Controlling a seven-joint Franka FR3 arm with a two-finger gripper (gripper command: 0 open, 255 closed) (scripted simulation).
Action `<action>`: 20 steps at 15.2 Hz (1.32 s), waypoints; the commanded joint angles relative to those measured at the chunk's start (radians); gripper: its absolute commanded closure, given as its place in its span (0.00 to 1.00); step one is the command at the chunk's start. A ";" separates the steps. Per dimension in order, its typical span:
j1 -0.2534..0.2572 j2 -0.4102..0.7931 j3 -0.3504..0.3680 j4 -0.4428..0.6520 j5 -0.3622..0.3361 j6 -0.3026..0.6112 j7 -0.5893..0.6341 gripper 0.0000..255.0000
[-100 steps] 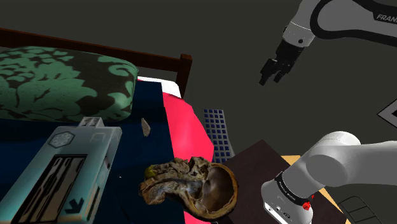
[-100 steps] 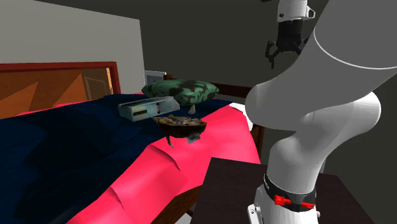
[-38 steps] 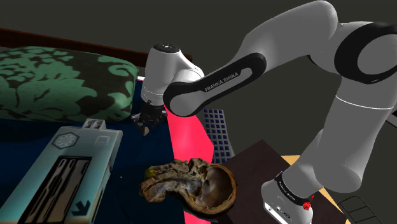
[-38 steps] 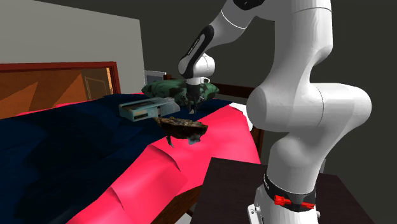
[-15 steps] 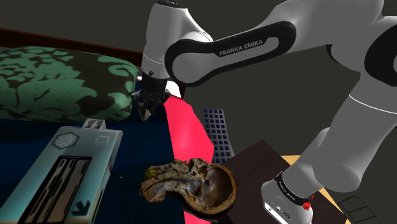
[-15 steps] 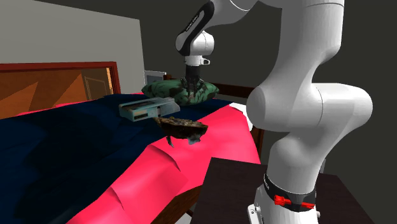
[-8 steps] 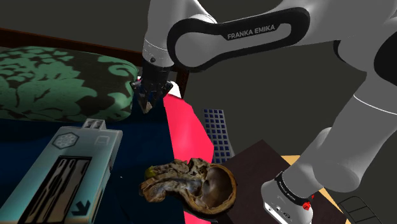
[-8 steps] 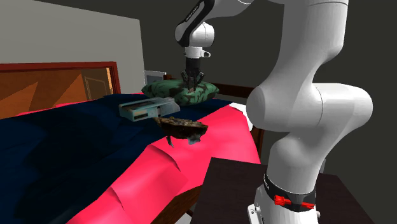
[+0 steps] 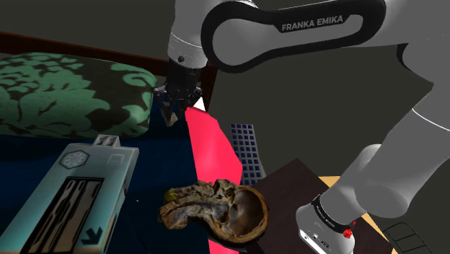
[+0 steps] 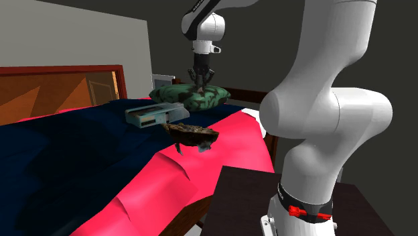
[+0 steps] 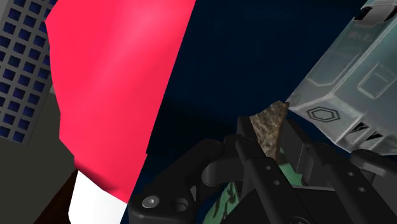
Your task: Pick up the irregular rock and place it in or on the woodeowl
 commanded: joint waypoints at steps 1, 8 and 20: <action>0.005 -0.063 0.010 -0.073 0.031 0.018 0.004 1.00; 0.058 -0.297 0.042 -0.304 0.159 0.041 0.024 1.00; 0.199 -0.576 0.092 -0.543 0.319 0.029 0.098 1.00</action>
